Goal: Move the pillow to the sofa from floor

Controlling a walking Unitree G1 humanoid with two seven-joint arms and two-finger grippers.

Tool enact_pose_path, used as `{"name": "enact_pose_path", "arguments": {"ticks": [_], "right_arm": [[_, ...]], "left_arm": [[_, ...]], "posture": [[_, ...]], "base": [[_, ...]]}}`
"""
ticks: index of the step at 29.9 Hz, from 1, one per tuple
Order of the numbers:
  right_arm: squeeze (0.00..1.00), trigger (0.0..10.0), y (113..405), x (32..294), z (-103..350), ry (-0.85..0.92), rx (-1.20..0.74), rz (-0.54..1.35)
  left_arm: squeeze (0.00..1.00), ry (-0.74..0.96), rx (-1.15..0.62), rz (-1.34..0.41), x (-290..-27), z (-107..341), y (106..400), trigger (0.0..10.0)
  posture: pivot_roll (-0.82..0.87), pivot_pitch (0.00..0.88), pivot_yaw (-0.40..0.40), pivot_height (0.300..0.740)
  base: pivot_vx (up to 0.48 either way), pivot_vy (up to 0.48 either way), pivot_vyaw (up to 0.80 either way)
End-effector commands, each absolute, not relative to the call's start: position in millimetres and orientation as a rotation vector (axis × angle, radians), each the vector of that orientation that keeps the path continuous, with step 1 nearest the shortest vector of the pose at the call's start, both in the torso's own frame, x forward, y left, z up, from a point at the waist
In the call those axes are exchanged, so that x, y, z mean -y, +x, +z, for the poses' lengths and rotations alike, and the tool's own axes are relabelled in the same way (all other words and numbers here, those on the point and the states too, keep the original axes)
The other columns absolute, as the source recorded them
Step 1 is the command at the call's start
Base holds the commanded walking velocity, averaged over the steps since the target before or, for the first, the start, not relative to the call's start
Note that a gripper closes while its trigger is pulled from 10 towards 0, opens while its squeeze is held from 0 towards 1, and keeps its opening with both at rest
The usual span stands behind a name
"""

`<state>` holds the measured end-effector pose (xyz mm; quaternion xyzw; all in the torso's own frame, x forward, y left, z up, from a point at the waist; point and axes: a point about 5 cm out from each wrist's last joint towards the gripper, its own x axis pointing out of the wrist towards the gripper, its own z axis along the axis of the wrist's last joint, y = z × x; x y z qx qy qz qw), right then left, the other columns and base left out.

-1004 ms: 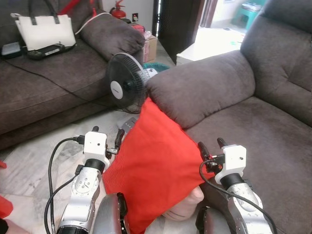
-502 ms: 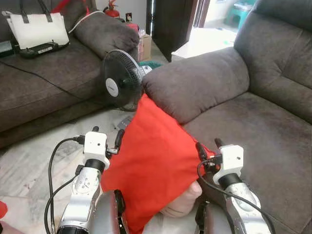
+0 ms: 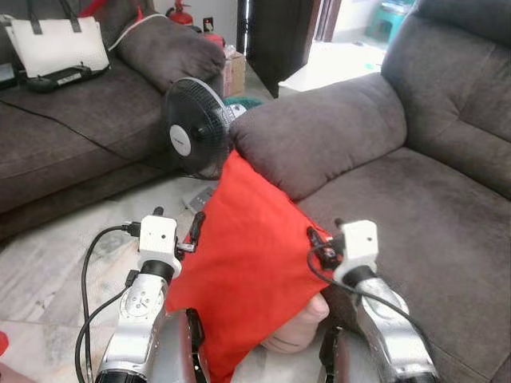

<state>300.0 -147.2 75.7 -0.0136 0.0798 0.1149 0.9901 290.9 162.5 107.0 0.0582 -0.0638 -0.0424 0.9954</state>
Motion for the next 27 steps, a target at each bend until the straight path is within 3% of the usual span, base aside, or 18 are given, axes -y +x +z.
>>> {"name": "enact_pose_path", "arguments": {"ticks": [1,13,19,20,21,27], "right_arm": [[0.00,10.0,301.3,154.1,71.4,-0.022,-0.190,0.203],[0.00,10.0,320.9,185.0,64.2,0.137,-0.210,0.043],[0.00,10.0,325.6,188.9,61.0,0.202,-0.249,0.056],[0.67,10.0,325.3,189.0,58.2,0.208,-0.269,0.088],[1.00,10.0,325.1,189.2,55.7,0.215,-0.281,0.113],[1.00,10.0,320.9,199.9,48.3,0.244,-0.320,0.179]], "left_arm": [[0.00,0.113,0.136,-0.079,-161.2,110.0,291.3,10.0],[0.00,0.110,0.128,-0.076,-161.3,107.2,286.1,10.0],[0.00,0.110,0.132,-0.070,-162.7,109.2,286.8,10.0],[0.00,0.110,0.132,-0.069,-163.3,109.4,286.9,10.0],[0.00,0.111,0.131,-0.068,-164.1,109.1,286.4,10.0],[0.00,0.112,0.124,-0.065,-165.6,107.8,285.5,10.0]], "posture": [[0.12,0.000,-0.071,0.492],[0.13,0.000,-0.068,0.492],[0.15,0.000,-0.073,0.492],[0.15,0.000,-0.075,0.492],[0.15,0.000,-0.076,0.492],[0.16,0.000,-0.077,0.492]], "base": [[0.000,0.000,0.00],[0.000,0.000,0.00],[0.000,0.000,0.00],[0.000,0.000,0.00],[0.000,0.000,0.00],[0.000,0.000,0.00]]}}
